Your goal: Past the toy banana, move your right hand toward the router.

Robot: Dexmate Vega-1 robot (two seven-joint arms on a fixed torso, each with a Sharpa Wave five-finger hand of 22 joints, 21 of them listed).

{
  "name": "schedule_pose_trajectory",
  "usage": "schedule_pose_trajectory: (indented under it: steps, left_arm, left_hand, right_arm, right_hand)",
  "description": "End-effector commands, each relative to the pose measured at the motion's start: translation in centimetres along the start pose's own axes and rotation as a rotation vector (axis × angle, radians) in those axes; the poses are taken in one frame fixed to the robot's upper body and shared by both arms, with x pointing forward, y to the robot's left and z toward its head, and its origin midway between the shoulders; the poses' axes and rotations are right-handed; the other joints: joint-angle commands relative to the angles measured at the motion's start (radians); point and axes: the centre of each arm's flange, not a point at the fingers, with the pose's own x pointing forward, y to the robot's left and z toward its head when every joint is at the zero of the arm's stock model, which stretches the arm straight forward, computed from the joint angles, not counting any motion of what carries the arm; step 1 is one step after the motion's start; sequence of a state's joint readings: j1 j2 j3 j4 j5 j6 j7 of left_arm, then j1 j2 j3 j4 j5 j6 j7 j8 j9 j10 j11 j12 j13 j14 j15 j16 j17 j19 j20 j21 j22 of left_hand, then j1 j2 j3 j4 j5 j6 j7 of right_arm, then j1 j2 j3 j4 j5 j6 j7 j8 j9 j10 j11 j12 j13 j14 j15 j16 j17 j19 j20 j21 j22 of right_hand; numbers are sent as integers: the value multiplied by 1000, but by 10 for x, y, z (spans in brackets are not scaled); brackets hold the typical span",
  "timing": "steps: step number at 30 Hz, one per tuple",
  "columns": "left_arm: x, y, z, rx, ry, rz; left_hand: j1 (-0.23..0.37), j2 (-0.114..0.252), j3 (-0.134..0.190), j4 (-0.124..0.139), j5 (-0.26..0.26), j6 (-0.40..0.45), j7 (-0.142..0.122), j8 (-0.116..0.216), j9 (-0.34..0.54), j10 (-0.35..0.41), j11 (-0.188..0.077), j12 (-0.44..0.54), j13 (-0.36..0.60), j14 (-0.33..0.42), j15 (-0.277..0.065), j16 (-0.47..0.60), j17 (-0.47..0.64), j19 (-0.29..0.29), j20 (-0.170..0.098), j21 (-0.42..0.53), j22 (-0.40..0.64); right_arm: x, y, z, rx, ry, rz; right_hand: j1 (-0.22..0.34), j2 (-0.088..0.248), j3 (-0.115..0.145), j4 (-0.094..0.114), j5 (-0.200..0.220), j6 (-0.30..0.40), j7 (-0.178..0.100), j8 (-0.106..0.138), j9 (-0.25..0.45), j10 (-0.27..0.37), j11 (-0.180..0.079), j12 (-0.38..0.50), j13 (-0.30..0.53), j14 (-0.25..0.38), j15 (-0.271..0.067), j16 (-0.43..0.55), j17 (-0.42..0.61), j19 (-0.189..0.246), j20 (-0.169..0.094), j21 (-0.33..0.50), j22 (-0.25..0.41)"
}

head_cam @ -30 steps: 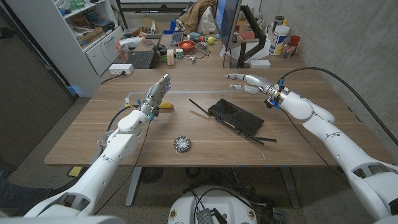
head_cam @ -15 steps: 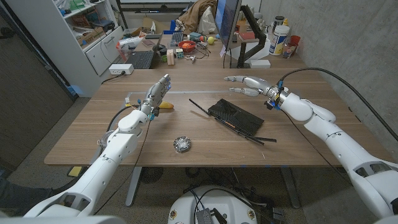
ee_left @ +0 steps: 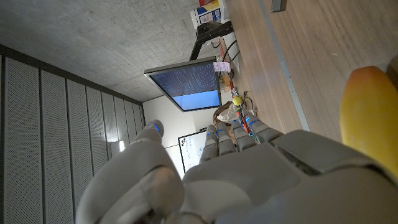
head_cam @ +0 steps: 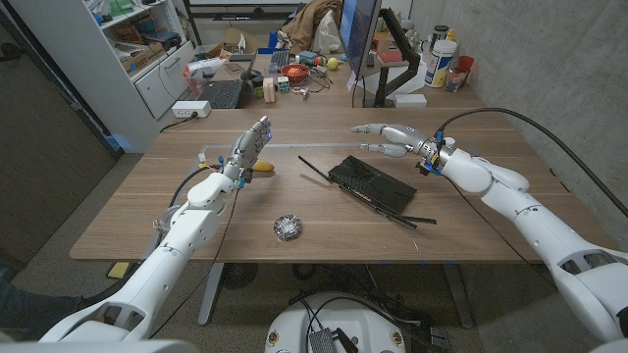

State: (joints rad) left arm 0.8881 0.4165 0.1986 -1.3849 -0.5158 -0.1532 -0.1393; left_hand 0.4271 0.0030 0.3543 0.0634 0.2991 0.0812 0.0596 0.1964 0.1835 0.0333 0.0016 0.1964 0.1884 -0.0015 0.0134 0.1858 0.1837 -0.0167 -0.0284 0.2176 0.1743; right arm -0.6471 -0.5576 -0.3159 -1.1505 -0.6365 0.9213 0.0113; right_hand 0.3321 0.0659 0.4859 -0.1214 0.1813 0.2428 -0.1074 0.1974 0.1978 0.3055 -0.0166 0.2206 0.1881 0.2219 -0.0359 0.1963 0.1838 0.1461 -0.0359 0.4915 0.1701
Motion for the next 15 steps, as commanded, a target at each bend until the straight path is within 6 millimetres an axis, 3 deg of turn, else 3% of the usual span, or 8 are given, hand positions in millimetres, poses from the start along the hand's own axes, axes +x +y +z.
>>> schedule_pose_trajectory:
  steps: [1,15]
  left_arm:
    - [-1,-1,2,-4,-11,2]
    - [-3,-1,1,-1,-10,1]
  left_hand:
    - [2,8,-4,-1,-7,11,-2,4,4,5,-2,6,4,-6,3,3,2,0,0,-6,6]
    - [2,10,-6,-1,-8,15,-3,5,4,5,0,6,4,-7,2,3,2,0,0,-7,6]
  right_arm:
    - [-1,7,0,-98,-18,30]
    - [-3,11,-1,-153,-22,55]
  right_hand:
    - [-5,0,2,-4,6,4,-8,1,2,5,-11,5,3,10,-34,2,2,7,-35,-3,1]
    - [-8,-1,2,-4,8,8,-11,3,2,4,-10,5,3,11,-37,1,2,10,-36,-9,1]
